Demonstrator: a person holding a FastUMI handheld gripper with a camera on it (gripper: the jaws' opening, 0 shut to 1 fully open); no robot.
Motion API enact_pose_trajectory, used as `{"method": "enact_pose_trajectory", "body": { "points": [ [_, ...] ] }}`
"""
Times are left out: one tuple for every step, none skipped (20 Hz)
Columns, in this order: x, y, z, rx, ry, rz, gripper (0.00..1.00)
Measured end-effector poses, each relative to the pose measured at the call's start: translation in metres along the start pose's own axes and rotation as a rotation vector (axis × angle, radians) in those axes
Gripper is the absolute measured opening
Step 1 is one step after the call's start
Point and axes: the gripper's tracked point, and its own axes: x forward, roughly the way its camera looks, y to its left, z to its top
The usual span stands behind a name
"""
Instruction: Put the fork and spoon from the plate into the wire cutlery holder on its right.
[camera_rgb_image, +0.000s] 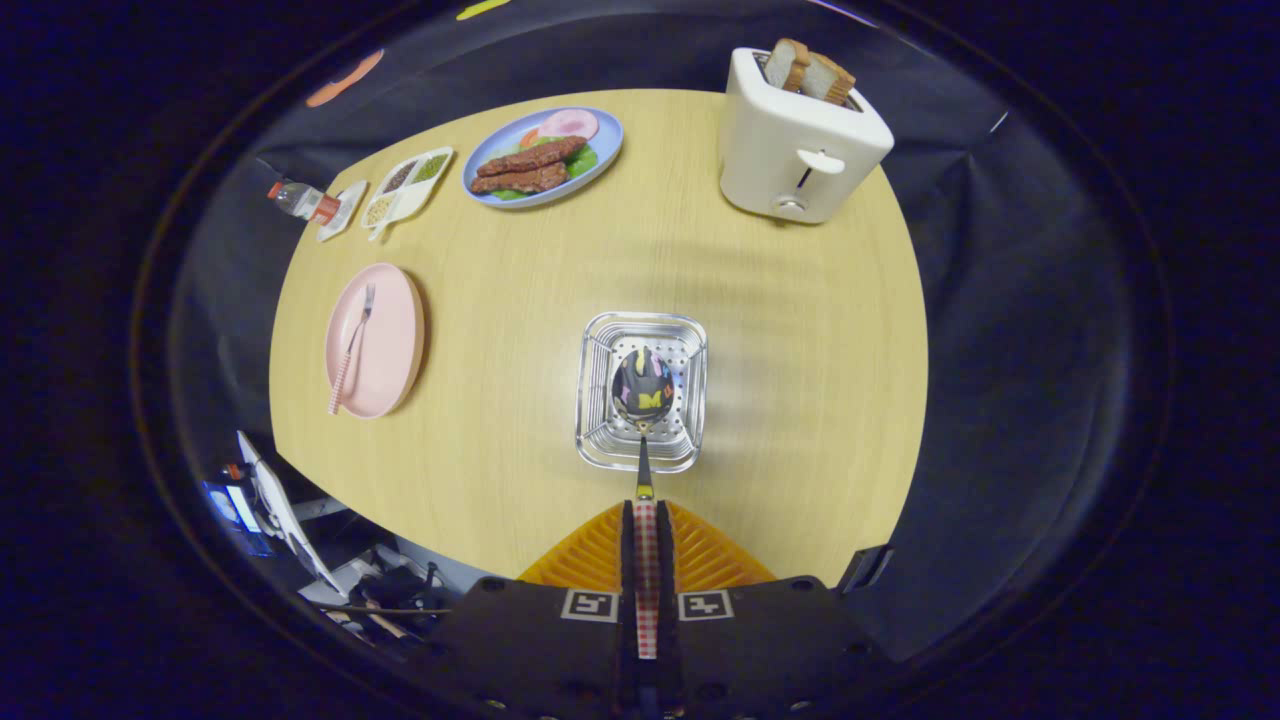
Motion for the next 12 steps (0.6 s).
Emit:
{"method": "enact_pose_trajectory", "body": {
  "points": [
    [0.003, 0.0, 0.001, 0.008, 0.014, 0.001, 0.07],
    [0.003, 0.001, 0.003, 0.013, 0.021, 0.002, 0.07],
    [0.005, 0.001, 0.006, 0.017, 0.022, 0.0, 0.07],
    [0.006, 0.003, 0.009, 0.017, 0.019, 0.003, 0.07],
    [0.007, 0.005, 0.011, 0.005, 0.021, 0.005, 0.07],
    [0.008, 0.006, 0.014, -0.002, 0.021, 0.004, 0.07],
    [0.009, 0.007, 0.016, -0.006, 0.019, 0.003, 0.07],
    [0.01, 0.008, 0.017, -0.007, 0.022, 0.0, 0.07],
    [0.01, 0.007, 0.018, -0.004, 0.025, -0.007, 0.11],
    [0.011, 0.008, 0.019, -0.007, 0.027, -0.011, 0.1],
    [0.013, 0.007, 0.019, -0.009, 0.032, -0.014, 0.1],
    [0.012, 0.007, 0.019, -0.003, 0.032, -0.014, 0.1]
  ]
}}
